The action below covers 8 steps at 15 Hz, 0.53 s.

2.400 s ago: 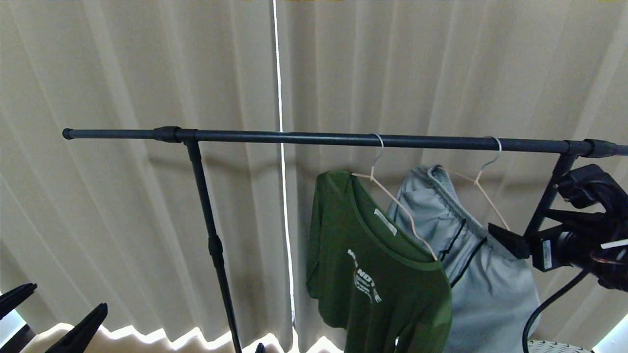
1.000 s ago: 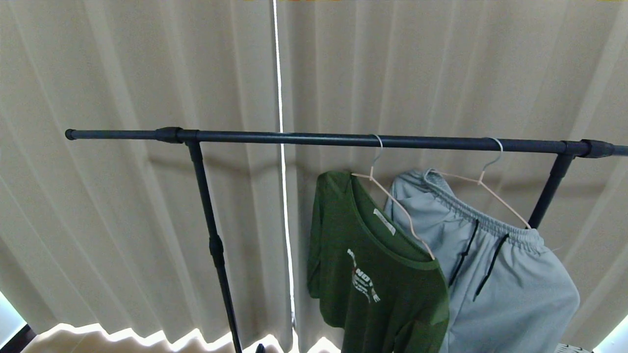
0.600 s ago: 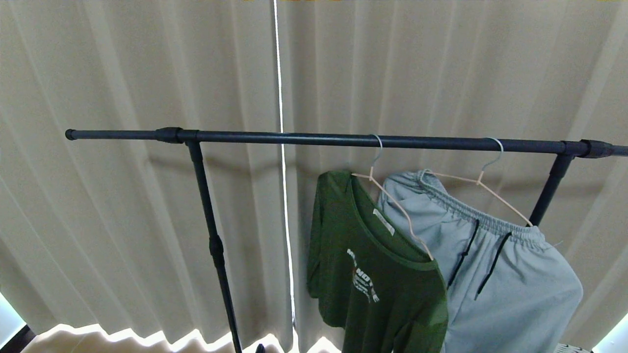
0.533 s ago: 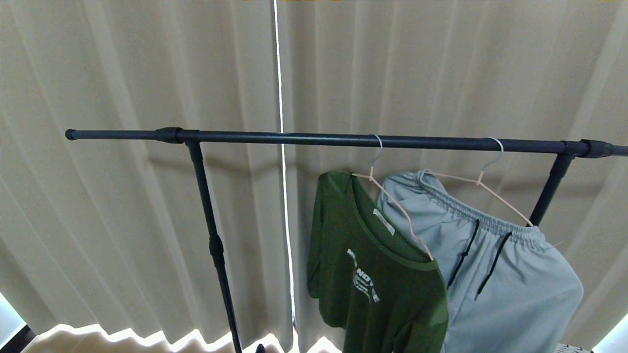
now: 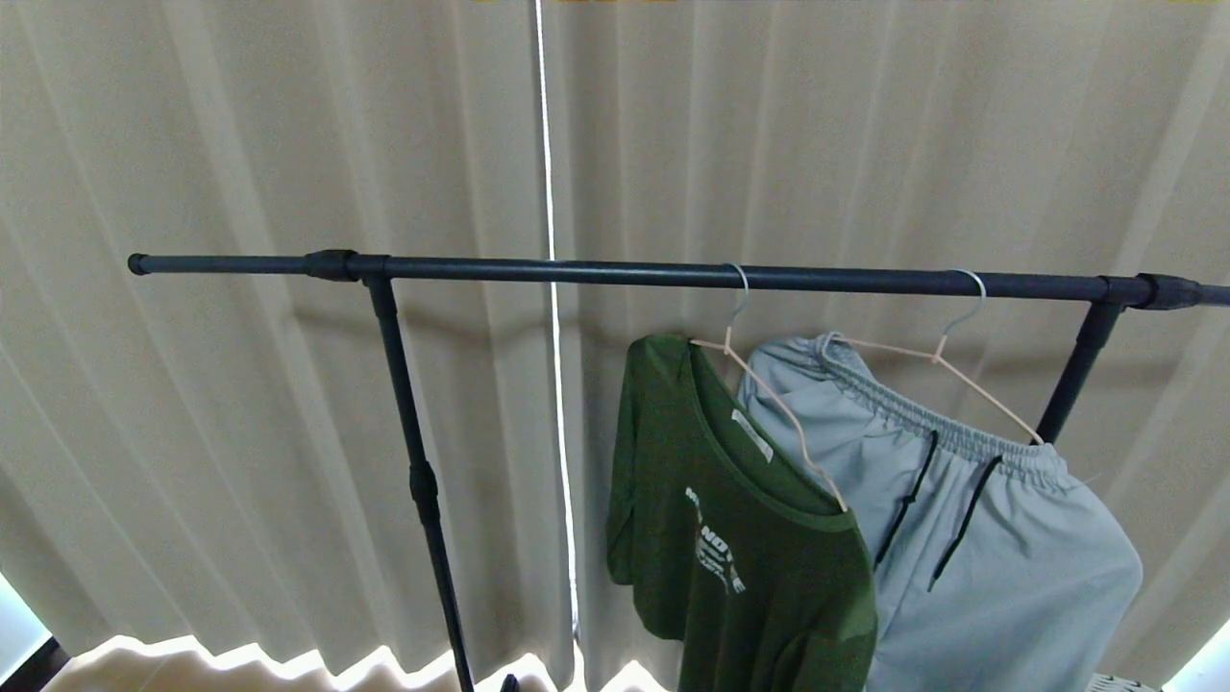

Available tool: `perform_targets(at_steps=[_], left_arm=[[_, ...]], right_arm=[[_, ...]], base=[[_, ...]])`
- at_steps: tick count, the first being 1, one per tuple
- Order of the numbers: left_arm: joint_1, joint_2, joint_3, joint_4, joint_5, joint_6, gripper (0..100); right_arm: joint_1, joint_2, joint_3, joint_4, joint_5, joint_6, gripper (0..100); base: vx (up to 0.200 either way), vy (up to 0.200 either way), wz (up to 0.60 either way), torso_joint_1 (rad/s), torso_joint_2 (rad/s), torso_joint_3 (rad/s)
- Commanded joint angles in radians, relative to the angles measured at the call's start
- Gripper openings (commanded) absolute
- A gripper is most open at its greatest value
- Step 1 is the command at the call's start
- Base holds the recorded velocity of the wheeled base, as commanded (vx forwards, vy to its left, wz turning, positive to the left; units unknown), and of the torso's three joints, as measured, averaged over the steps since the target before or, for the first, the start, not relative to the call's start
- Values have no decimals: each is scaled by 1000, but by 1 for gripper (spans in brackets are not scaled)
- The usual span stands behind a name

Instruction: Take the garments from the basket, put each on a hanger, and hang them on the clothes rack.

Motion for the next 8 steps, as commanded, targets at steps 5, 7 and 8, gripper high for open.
perform_targets(at_steps=[5, 7, 8], left_arm=[[33, -63, 0, 0, 0, 3, 100], [33, -63, 0, 0, 0, 3, 100], [41, -69, 0, 0, 12, -11, 100]], right_arm=[[0, -2, 2, -2, -3, 9, 100], [0, -2, 2, -2, -3, 9, 100], [0, -2, 2, -3, -5, 18, 100]], base=[[0, 0, 0, 0, 0, 0], [0, 0, 0, 0, 0, 0], [0, 0, 0, 0, 0, 0]])
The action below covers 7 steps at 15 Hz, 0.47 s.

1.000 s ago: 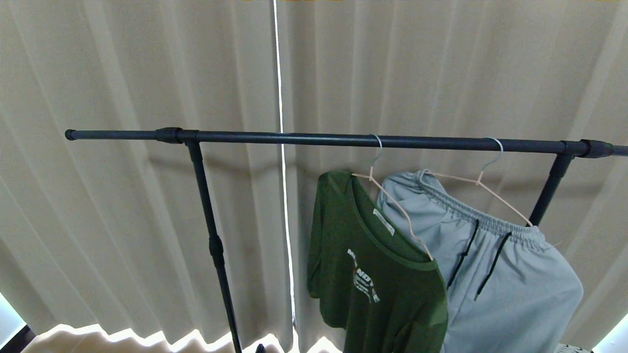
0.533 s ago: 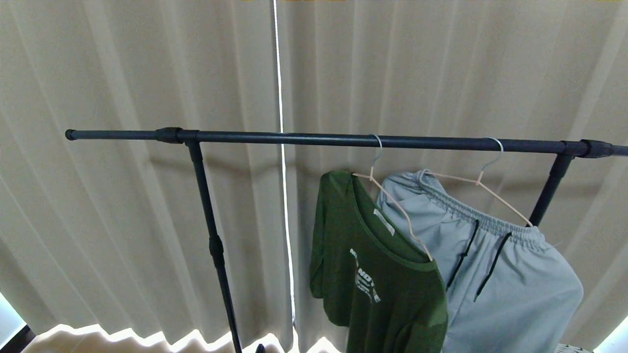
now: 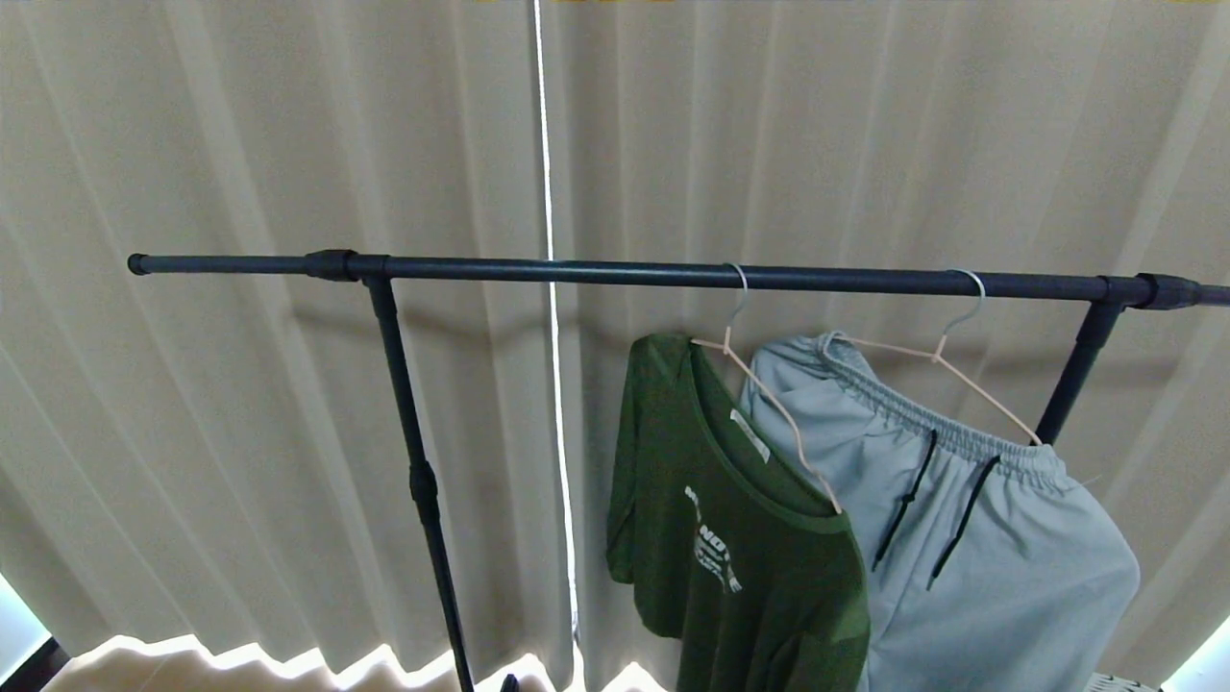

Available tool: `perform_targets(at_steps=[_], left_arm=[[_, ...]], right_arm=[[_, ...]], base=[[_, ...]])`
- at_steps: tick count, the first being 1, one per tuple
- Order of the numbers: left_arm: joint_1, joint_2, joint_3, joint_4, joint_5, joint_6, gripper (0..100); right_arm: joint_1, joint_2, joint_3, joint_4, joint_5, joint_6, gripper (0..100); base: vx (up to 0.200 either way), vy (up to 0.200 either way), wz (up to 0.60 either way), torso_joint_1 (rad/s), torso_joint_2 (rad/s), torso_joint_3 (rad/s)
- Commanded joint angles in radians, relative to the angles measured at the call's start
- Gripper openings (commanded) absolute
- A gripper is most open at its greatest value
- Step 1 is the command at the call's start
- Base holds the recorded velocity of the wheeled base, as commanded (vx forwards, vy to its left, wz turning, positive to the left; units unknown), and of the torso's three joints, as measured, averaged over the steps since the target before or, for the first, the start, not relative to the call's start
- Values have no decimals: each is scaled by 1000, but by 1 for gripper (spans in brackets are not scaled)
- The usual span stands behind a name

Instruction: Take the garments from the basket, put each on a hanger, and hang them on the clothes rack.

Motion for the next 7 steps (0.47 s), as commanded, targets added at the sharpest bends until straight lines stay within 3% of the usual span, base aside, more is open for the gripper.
perform_targets(at_steps=[1, 7], left_arm=[[5, -16, 0, 0, 2, -3, 100], [5, -16, 0, 1, 2, 6, 100]], right_arm=[[0, -2, 0, 1, 1, 1, 100], [0, -2, 0, 3, 1, 4, 100]], base=[[0, 0, 0, 0, 0, 0], [0, 0, 0, 0, 0, 0]])
